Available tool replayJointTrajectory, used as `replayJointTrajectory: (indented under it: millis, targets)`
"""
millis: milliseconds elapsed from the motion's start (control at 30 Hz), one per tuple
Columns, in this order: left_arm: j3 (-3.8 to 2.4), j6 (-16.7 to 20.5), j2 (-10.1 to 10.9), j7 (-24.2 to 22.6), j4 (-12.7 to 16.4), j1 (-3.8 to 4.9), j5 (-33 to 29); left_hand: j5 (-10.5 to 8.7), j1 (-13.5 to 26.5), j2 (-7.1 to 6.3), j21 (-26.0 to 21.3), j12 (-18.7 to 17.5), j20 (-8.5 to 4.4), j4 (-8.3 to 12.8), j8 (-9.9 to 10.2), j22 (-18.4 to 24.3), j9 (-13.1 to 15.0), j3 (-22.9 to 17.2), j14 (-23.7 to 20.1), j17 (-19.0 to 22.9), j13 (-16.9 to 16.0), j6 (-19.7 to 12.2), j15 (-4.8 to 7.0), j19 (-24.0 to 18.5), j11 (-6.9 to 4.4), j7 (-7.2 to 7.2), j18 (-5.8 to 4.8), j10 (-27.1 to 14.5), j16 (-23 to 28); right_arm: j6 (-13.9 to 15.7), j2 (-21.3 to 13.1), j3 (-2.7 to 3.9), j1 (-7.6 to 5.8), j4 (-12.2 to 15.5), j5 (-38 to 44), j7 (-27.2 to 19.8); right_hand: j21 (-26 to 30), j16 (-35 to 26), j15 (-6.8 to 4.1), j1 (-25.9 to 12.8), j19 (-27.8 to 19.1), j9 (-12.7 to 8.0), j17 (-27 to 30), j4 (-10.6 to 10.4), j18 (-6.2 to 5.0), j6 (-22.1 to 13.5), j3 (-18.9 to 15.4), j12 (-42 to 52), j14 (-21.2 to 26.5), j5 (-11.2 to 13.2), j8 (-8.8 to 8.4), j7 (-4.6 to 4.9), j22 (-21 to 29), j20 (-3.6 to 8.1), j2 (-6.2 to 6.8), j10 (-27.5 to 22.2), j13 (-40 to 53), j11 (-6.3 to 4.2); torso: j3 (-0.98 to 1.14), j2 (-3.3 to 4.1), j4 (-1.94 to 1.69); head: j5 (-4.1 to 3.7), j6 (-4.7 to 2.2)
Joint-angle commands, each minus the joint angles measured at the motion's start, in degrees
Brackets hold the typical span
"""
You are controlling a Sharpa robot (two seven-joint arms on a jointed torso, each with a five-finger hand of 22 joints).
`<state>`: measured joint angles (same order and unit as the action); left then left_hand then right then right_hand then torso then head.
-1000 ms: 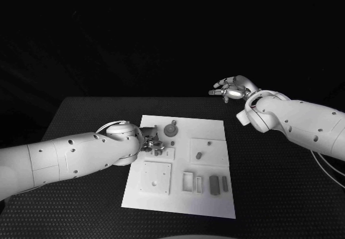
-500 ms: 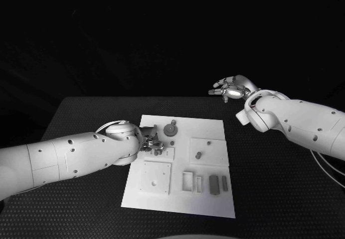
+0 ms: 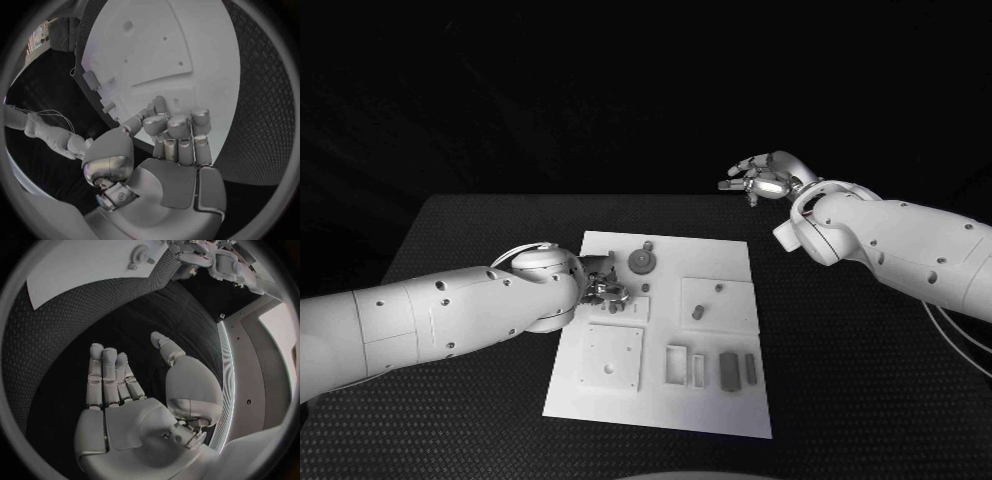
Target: Assemble the parts on the task board
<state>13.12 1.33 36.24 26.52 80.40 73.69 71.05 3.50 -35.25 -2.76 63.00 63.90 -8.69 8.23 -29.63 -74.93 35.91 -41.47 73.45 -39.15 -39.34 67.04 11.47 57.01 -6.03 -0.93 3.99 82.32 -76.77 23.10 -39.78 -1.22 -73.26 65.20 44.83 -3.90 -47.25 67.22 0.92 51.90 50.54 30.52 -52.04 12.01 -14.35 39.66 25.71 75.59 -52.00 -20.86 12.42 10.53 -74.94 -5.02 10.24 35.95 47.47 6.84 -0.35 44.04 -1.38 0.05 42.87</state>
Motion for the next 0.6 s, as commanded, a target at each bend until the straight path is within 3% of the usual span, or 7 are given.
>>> replayJointTrajectory:
  millis: [33,233,600]
  targets:
    - [-0.01,0.3,-0.1,-0.3,0.1,-0.02,0.0,-0.44,0.1,-1.13,-0.4,-0.2,-6.94,-0.5,0.2,-0.1,-0.1,0.1,0.0,0.1,0.1,3.7,0.30,0.4,-2.01,2.75,0.75,-2.5,0.3,-0.6,0.0,0.03,0.03,0.1,0.0,-0.3,0.4,0.4,0.00,-0.4,0.0,-0.1,0.1,0.0,-0.65,0.1,-0.4,0.3,0.5,-0.3,0.36,2.56,-1.1,-0.43,-0.04,-0.3,-0.1,0.12,0.01,0.00,-0.03,0.01,0.00]
    - [-0.01,0.4,0.0,-0.4,0.1,-0.06,-0.1,-0.71,0.9,-3.47,-0.4,-0.2,-6.96,-1.4,0.1,0.0,0.1,0.6,-0.1,0.1,0.1,3.7,0.35,0.5,-1.99,2.74,0.80,-2.5,0.2,-0.7,-0.1,0.03,0.03,0.1,0.0,-0.3,0.4,0.4,0.00,-0.4,0.0,-0.1,0.1,0.0,-0.65,0.1,-0.4,0.3,0.6,-0.3,0.36,2.56,-1.1,-0.43,-0.06,-0.3,-0.1,0.12,0.02,0.00,-0.01,0.02,-0.02]
    - [-0.02,0.6,0.1,-0.4,0.2,-0.06,-0.2,-0.74,0.8,-4.86,-0.4,-0.1,-7.03,-2.2,-0.1,0.0,0.3,0.3,-0.1,0.0,0.1,3.6,0.45,0.6,-2.02,2.77,0.96,-2.5,0.2,-0.7,-0.1,0.03,0.06,0.1,0.0,-0.3,0.4,0.4,0.00,-0.4,0.0,-0.1,0.1,0.0,-0.65,0.1,-0.4,0.4,0.6,-0.3,0.37,2.56,-1.1,-0.43,-0.09,-0.3,-0.1,0.12,0.01,0.01,0.00,0.00,-0.10]
